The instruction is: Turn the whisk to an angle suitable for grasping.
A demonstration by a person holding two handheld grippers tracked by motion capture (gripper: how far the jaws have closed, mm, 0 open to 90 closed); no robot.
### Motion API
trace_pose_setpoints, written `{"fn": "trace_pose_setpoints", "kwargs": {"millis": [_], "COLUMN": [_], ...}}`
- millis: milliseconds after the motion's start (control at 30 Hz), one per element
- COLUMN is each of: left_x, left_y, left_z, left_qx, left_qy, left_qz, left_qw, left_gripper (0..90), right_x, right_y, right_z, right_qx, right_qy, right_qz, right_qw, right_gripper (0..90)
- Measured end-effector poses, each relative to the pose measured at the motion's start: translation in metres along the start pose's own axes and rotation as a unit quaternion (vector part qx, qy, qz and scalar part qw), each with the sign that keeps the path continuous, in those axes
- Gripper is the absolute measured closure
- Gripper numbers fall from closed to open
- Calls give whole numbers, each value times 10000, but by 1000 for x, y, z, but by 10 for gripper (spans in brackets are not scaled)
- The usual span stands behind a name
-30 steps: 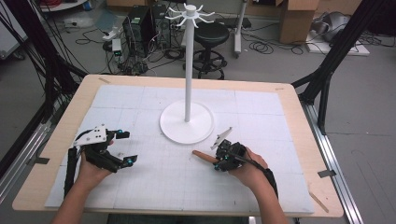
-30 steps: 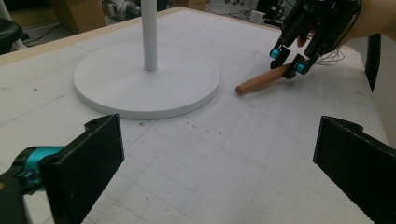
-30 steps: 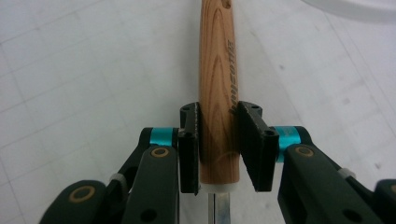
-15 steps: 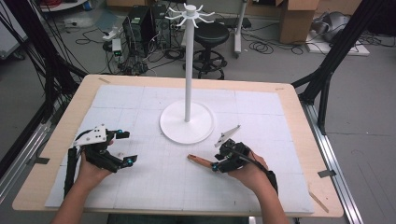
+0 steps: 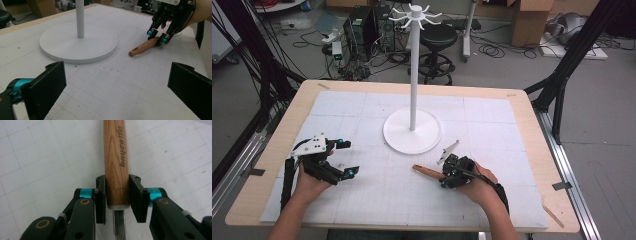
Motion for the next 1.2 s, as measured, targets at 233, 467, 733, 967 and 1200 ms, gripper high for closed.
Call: {"fn": "trace_pose_setpoints", "kwargs": {"millis": [233, 467, 733, 967, 1200], "left_x": [0, 0, -1, -4, -9], "left_y": [0, 0, -2, -5, -6], "left_z": [0, 0, -1, -3, -7], "left_qx": [-21, -18, -41, -67, 23], "left_qy": [6, 11, 74, 131, 46], "left_qz": [-9, -2, 3, -45, -101], "left_qw": [10000, 10000, 10000, 9999, 9999], "left_gripper": [24, 24, 25, 25, 24], "right_x": [0, -4, -17, -23, -29], "right_y": [4, 1, 5, 10, 14], "right_z": [-7, -6, -6, -7, -8], "right_qx": [-245, 48, 361, 512, 677], "right_qy": [-42, 283, 780, 1052, 1372], "right_qz": [218, -98, -214, -275, -167], "right_qw": [9995, 9995, 9961, 9927, 9881], "right_gripper": [700, 639, 569, 488, 365]}}
Point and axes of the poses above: each handheld gripper's, and its own axes: x roughly forward along the jaws, z roughly out of its underside, y roughly to its right, the point moved 5 cm from there along x, roughly forward along the jaws, and after that the axes turned 1 degree about x, right-handed, at the moved point
